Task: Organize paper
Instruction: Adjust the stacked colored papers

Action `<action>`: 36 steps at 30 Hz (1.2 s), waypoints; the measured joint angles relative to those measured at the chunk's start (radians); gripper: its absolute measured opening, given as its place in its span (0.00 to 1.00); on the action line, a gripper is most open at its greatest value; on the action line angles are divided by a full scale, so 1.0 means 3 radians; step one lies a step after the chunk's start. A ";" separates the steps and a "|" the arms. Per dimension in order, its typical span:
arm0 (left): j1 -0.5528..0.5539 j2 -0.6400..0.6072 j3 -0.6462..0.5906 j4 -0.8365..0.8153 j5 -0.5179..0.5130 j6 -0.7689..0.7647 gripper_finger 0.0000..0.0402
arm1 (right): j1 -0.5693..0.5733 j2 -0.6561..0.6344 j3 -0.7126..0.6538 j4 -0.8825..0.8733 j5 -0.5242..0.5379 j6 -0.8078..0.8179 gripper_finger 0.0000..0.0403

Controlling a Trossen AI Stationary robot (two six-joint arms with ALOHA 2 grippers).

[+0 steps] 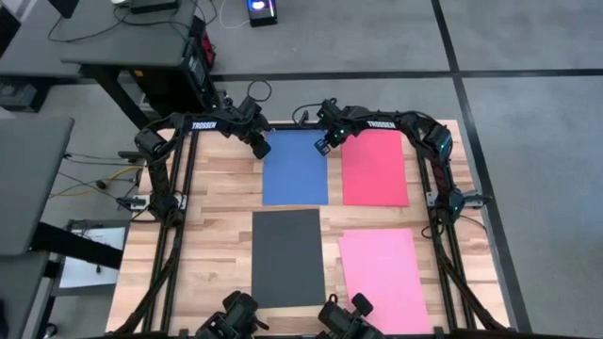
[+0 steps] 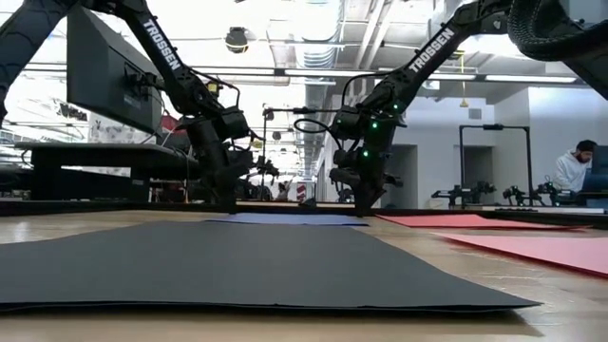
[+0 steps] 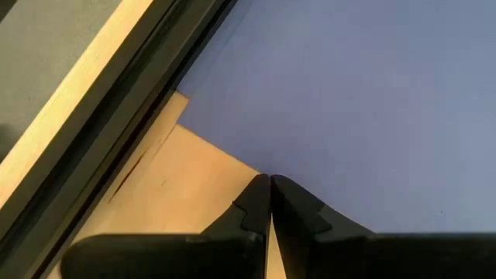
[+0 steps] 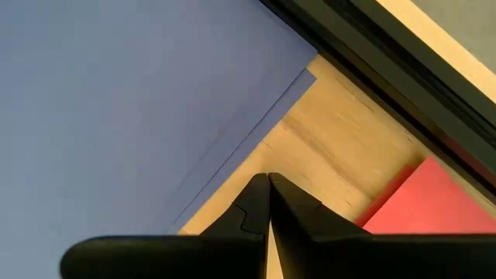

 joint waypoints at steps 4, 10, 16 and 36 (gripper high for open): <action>-0.0015 0.0004 -0.0001 0.0002 0.0018 0.0012 0.00 | -0.0004 0.0002 -0.0001 0.0052 -0.0148 -0.0016 0.00; -0.0015 0.0010 -0.0003 0.0003 0.0087 0.0047 0.00 | -0.0003 0.0003 0.0000 0.0085 -0.0236 -0.0071 0.00; -0.0016 0.0013 -0.0003 0.0003 0.0159 0.0131 0.00 | -0.0003 0.0005 0.0000 0.0090 -0.0320 -0.0253 0.00; -0.0020 0.0015 -0.0006 0.0099 0.0189 0.0146 0.00 | -0.0048 0.0011 -0.0006 0.0261 -0.0420 -0.0371 0.00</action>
